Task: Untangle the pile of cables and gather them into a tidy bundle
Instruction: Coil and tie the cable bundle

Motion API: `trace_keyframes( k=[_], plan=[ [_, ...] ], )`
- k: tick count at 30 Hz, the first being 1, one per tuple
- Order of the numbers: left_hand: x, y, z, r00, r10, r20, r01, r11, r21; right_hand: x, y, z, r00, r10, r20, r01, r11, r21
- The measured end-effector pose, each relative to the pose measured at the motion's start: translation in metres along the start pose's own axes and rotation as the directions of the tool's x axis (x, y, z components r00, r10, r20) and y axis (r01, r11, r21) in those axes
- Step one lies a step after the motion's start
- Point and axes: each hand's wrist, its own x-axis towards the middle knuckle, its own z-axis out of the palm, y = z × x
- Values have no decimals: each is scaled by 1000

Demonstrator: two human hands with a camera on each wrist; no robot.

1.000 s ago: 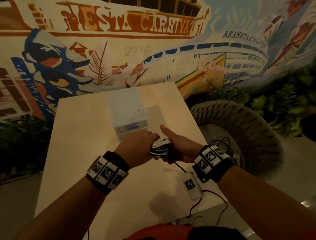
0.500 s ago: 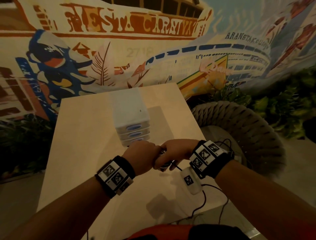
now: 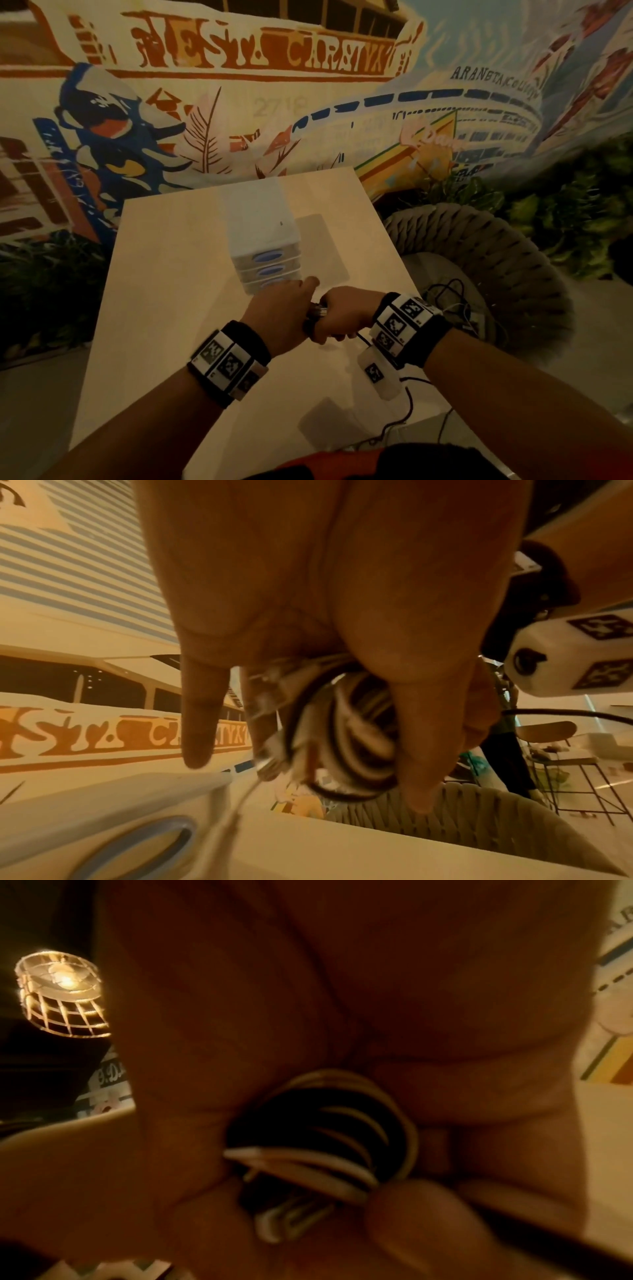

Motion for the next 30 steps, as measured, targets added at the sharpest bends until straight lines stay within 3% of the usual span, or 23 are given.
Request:
trace_keyframes(
  k=[5, 7, 9, 10, 12, 14, 15, 19, 22, 25, 30],
  plan=[
    [2, -8, -4, 997, 66, 28, -65, 997, -53, -3, 6, -4, 997, -62, -35, 61, 998, -19],
    [1, -15, -6, 997, 70, -13, -71, 982, -176, -5, 8, -6, 994, -90, -56, 90, 996, 0],
    [-4, -25, -9, 998, 43, -46, -58, 907, -418, -9, 13, -11, 990, -111, -82, 115, 992, 45],
    [-7, -30, -11, 998, 16, -53, -43, 823, -566, -10, 16, -13, 988, -122, -94, 130, 988, 78],
    [-12, -35, -10, 997, -60, -49, -6, 570, -822, -13, 21, -16, 980, -161, -116, 179, 971, 159],
    [-14, -32, -6, 995, -101, -21, 14, 328, -945, -15, 21, -17, 968, -214, -132, 240, 943, 230],
    [-14, -29, -4, 996, -90, -5, 18, 248, -968, -15, 19, -17, 960, -246, -135, 274, 926, 259],
    [-13, -12, 4, 999, 41, -19, -21, 47, -999, -17, 10, -14, 923, -368, -115, 383, 844, 376],
    [-8, -4, 8, 999, 24, -22, -19, -119, -993, -16, 2, -15, 902, -425, -81, 428, 848, 314],
    [-5, 1, 7, 999, -1, -38, -38, -169, -985, -17, -3, -18, 885, -466, -14, 455, 857, 243],
    [-3, -3, -5, 994, -89, -60, -72, -144, -987, -18, -7, -18, 905, -422, 56, 366, 837, 406]
  ],
)
